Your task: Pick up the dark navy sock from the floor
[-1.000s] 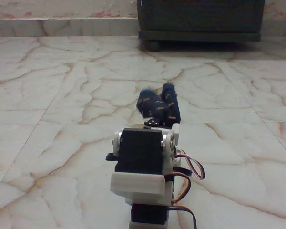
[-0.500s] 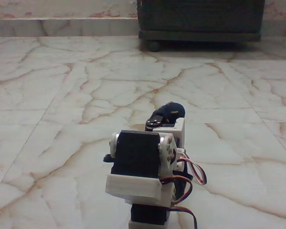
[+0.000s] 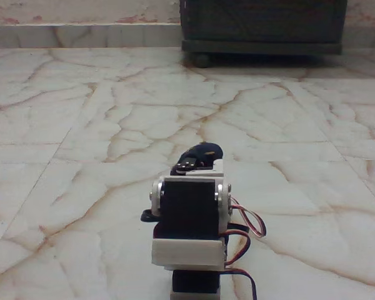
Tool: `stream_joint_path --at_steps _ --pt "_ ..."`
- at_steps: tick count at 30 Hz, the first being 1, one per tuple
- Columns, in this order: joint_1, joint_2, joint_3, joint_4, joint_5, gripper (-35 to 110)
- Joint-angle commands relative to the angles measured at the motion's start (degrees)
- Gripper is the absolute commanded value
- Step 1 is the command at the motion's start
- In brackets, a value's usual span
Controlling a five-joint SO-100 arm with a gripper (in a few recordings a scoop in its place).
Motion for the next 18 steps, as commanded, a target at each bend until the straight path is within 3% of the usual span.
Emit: stream_joint_path --at_steps 1,18 --pt "-0.44 2.20 0.00 -1.14 0.70 0" --pt "-0.79 2.20 0.00 -4.13 0.53 0"
